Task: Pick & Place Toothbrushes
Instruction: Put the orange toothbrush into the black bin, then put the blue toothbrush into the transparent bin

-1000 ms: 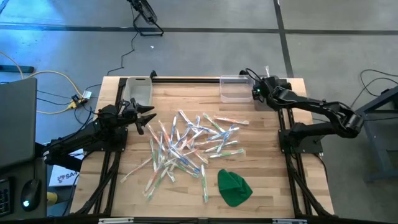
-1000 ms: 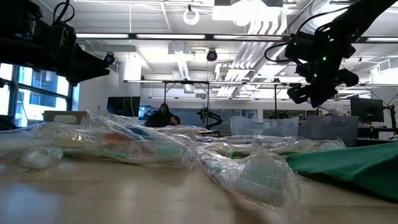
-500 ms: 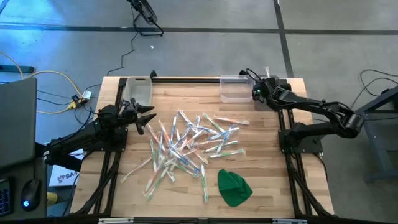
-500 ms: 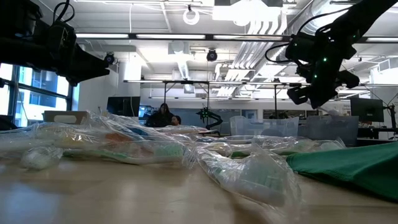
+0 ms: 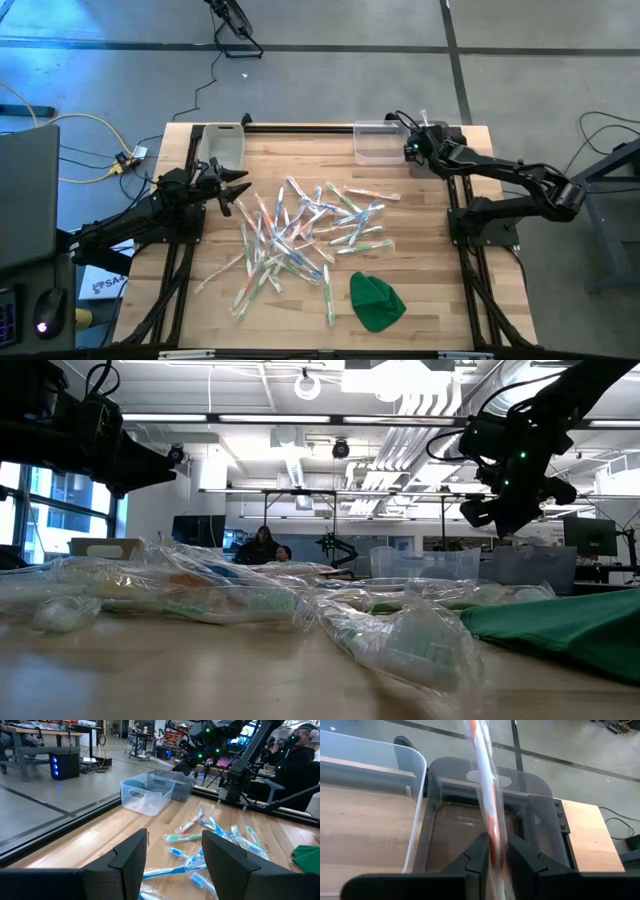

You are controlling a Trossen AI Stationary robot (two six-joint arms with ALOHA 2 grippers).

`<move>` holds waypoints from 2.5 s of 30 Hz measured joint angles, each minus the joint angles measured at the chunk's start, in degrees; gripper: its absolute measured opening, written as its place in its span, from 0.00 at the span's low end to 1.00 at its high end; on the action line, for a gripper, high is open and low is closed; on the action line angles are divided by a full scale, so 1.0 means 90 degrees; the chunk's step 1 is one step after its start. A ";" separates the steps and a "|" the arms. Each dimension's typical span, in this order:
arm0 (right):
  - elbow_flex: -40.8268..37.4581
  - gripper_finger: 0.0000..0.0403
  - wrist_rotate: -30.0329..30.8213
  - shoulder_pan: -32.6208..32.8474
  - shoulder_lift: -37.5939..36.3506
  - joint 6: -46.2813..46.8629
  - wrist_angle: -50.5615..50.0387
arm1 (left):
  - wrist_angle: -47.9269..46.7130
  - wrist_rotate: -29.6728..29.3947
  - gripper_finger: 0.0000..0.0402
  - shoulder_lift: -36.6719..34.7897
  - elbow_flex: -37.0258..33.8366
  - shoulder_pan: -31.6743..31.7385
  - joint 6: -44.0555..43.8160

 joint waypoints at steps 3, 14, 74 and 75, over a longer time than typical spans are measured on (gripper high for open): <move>0.0000 0.19 0.0036 -0.0001 0.0000 0.0002 0.0000 | 0.0000 -0.0001 0.46 -0.0002 0.0000 0.0000 -0.0001; 0.0000 0.26 0.0147 0.0002 -0.0002 -0.0344 0.0063 | 0.0000 0.0000 0.46 0.0000 0.0000 -0.0001 0.0000; 0.0011 0.12 -0.3796 0.4448 -0.0192 -0.2477 0.2818 | -0.0001 0.0007 0.46 -0.0001 0.0000 0.0000 -0.0192; 0.0010 0.12 -0.3798 0.4455 -0.0192 -0.2477 0.2808 | -0.0001 0.0007 0.46 -0.0001 0.0000 0.0000 -0.0194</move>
